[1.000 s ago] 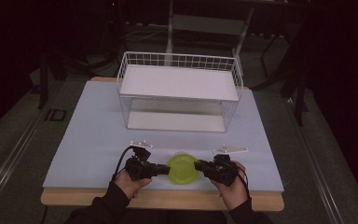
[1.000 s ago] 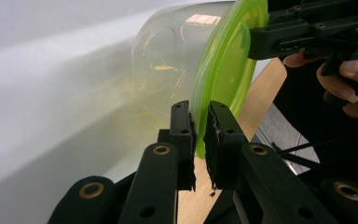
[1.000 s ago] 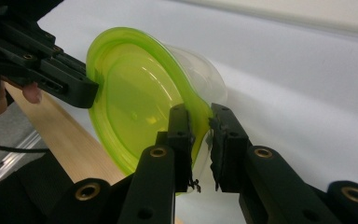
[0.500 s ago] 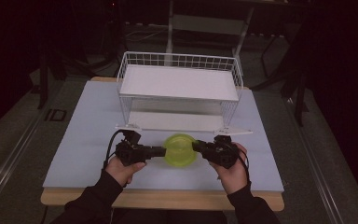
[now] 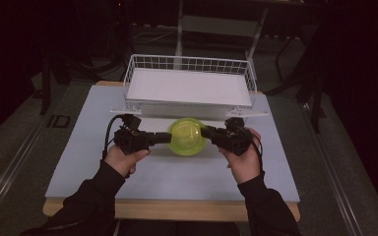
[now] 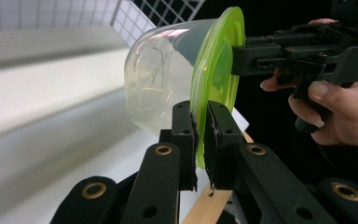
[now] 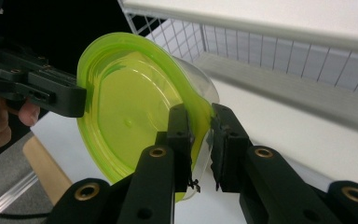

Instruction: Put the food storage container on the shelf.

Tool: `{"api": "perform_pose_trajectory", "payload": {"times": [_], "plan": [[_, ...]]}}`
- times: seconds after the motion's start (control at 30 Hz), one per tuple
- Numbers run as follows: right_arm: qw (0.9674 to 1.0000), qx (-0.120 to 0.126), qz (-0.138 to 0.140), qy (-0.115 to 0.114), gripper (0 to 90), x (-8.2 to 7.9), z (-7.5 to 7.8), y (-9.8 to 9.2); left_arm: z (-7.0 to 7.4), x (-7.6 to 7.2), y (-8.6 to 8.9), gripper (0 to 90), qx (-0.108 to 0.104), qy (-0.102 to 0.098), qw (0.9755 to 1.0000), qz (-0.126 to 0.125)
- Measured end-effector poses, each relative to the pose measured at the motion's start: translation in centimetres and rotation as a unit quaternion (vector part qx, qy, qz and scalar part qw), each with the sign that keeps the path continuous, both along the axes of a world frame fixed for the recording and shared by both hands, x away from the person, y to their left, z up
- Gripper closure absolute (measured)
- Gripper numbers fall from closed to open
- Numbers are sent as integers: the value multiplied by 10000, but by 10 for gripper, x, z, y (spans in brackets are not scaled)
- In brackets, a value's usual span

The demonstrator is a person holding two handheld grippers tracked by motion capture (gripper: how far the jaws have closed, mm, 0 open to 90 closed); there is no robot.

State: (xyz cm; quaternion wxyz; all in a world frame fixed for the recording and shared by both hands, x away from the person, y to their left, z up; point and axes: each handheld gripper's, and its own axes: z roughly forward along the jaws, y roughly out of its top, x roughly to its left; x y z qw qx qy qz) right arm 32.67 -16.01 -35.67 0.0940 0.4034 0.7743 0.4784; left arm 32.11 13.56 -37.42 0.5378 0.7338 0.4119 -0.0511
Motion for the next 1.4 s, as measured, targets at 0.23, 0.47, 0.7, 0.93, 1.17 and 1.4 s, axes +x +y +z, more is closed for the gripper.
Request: {"api": "perform_pose_trajectory", "payload": {"times": [0.23,0.47,0.7,0.93,1.17,1.4], "plan": [[9999,62,-34,-93,790,15,25,7,24,13,6,841,-74,-133,9998,145],[9999,80,-103,-66,790,33,40,12,41,30,8,842,-88,-126,9995,289],[9998,95,-178,-79,784,50,60,13,57,41,6,843,-124,-207,9987,443],[9994,120,-333,-13,780,71,71,18,66,60,6,839,-94,-177,9977,647],[9981,-20,-601,122,780,86,72,15,63,80,-7,832,32,-61,9967,806],[9963,-56,-796,329,780,101,68,10,60,96,-17,826,145,83,9959,894]]}}
